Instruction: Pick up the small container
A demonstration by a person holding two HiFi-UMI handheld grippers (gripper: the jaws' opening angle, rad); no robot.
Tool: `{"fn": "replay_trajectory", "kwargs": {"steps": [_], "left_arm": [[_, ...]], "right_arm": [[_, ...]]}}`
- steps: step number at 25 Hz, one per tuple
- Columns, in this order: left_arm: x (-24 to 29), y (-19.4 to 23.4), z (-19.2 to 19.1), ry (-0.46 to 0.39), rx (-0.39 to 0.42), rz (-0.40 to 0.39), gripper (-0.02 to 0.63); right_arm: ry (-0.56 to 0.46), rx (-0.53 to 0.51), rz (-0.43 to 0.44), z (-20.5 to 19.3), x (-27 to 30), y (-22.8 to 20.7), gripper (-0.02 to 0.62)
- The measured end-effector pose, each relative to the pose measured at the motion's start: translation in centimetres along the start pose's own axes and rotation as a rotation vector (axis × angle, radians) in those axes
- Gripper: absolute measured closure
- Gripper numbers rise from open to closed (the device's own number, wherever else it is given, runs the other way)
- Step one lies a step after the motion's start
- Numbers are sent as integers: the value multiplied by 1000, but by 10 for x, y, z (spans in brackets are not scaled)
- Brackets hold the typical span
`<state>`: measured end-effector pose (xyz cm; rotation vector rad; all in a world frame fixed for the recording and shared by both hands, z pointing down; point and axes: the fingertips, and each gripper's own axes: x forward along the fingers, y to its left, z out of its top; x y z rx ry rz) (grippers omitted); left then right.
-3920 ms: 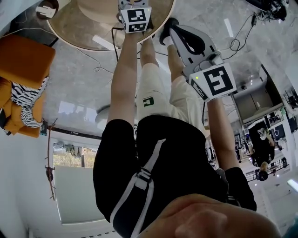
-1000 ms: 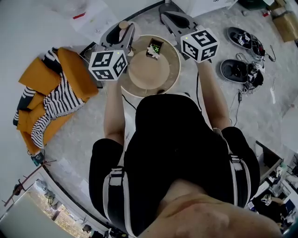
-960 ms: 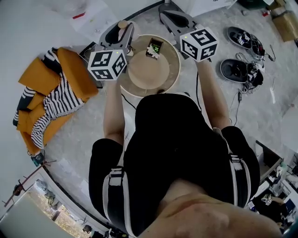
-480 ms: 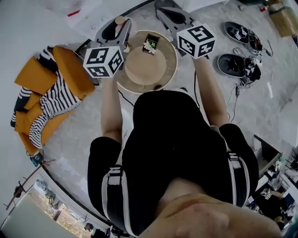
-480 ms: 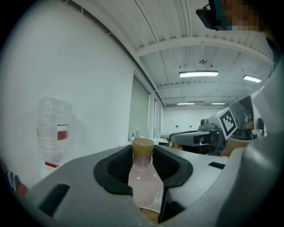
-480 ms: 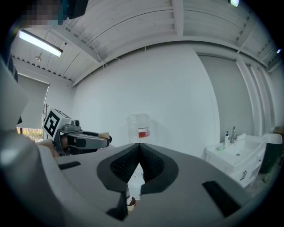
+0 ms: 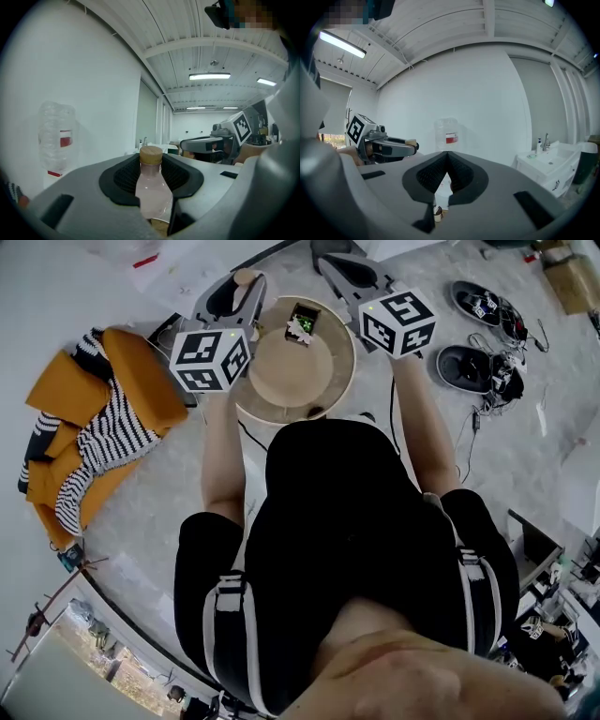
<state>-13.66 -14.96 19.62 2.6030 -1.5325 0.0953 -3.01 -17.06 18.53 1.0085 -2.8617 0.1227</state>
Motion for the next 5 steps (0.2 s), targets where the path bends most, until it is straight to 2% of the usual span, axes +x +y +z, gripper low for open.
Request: {"fn": "replay_trajectory", "kwargs": {"steps": [5], "left_arm": [[5,8,-6,-5,3,7,460]], "right_arm": [[-1,1,4,-4,7,-4,592]]}}
